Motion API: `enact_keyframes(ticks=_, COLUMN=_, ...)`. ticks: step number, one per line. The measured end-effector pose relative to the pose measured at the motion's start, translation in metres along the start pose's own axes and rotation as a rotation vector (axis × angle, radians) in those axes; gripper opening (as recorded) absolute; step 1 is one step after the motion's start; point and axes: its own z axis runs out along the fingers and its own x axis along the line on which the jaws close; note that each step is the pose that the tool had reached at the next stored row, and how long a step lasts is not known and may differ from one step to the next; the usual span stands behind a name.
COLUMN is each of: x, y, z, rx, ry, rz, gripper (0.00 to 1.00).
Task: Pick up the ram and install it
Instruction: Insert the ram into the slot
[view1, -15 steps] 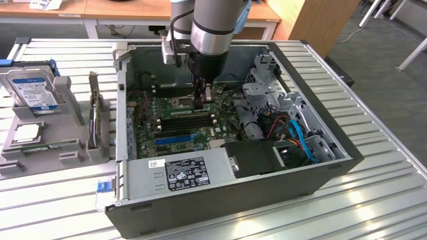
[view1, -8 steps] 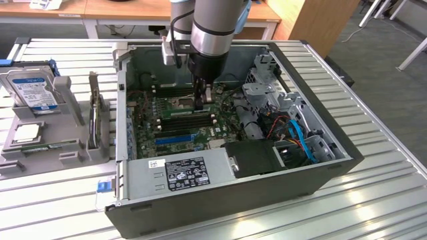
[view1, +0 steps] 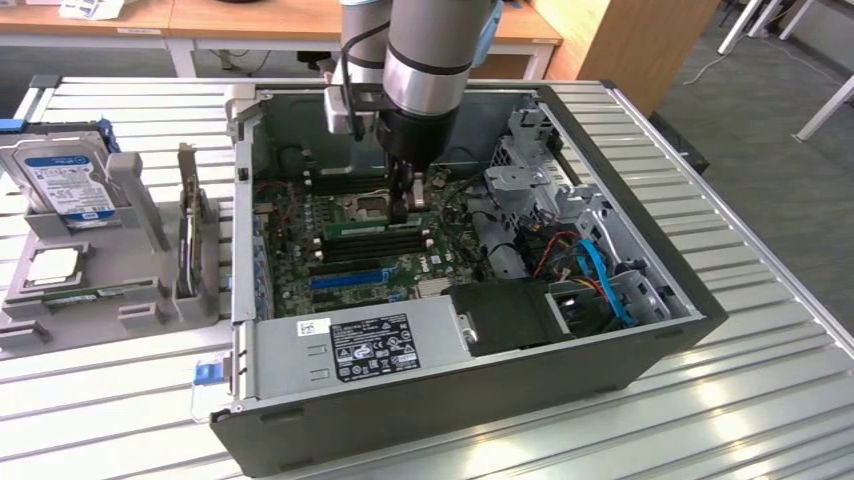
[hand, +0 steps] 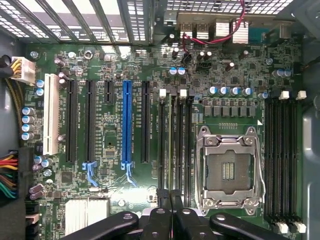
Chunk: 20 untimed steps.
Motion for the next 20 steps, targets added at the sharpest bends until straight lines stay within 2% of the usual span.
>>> enact_keyframes(ticks=5, x=0.0, y=-0.0001, z=0.0002, rx=-0.0001, ry=0.0001, rz=0.0, gripper=0.11)
enact_keyframes(ticks=20, x=0.001, y=0.0008, z=0.0126, rx=0.0007, ry=-0.0005, rz=0.0, gripper=0.11)
